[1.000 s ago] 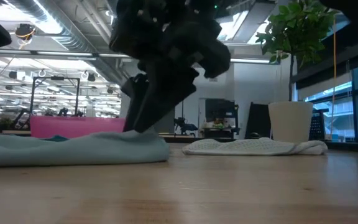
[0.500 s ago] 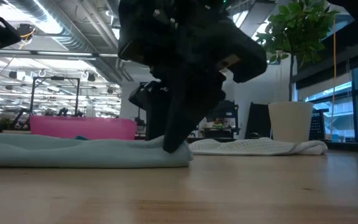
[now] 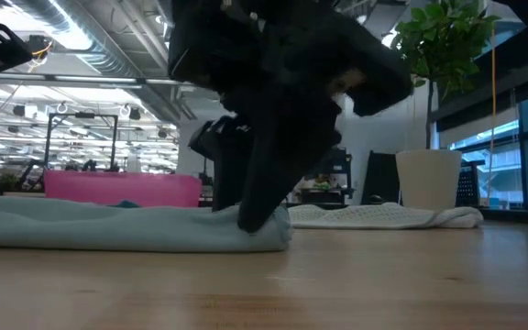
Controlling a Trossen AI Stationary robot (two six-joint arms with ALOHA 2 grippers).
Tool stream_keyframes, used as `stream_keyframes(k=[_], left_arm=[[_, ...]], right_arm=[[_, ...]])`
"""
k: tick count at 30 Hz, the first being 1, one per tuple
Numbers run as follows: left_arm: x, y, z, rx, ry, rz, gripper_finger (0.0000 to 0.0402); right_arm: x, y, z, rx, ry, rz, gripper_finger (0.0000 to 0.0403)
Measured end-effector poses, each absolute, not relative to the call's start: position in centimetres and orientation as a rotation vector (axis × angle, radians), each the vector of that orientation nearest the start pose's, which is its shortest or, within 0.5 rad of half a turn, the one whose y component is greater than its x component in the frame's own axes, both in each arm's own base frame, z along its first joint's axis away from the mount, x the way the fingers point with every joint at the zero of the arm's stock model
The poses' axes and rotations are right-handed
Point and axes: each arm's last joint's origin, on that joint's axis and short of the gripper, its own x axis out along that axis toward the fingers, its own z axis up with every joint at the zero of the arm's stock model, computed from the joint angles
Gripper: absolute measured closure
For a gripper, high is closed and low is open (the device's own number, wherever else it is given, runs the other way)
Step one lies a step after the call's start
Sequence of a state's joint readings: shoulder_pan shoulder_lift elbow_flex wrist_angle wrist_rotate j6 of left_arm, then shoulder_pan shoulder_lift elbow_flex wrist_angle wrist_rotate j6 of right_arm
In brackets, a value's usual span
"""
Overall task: Roll microfiber towels into tight, uniform cylinder then place into a basket
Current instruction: Roll the blue towel
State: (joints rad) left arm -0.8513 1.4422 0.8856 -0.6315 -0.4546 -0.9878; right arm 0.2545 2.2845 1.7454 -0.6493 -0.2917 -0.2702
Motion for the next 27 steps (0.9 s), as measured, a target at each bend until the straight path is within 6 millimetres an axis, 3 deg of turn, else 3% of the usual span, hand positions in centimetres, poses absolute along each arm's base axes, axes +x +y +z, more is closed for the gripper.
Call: stream_keyframes(k=[11, 15, 21, 27], left_arm=[[18.2, -18.8, 20.0, -0.181, 0.972, 0.140, 0.0401], [18.2, -18.8, 20.0, -0.179, 0.971, 0.141, 0.0401], [18.2, -18.8, 20.0, -0.178, 0.971, 0.140, 0.0401], [18.2, -18.8, 20.0, -0.178, 0.971, 0.140, 0.0401]], right_arm=[[45.4, 12.7, 12.9, -0.278, 1.150, 0.556, 0.0245], [45.6, 12.5, 12.8, -0.310, 1.149, 0.504, 0.0283], [45.6, 12.4, 12.7, -0.336, 1.153, 0.470, 0.0382], [45.6, 12.4, 12.7, -0.355, 1.147, 0.482, 0.0375]])
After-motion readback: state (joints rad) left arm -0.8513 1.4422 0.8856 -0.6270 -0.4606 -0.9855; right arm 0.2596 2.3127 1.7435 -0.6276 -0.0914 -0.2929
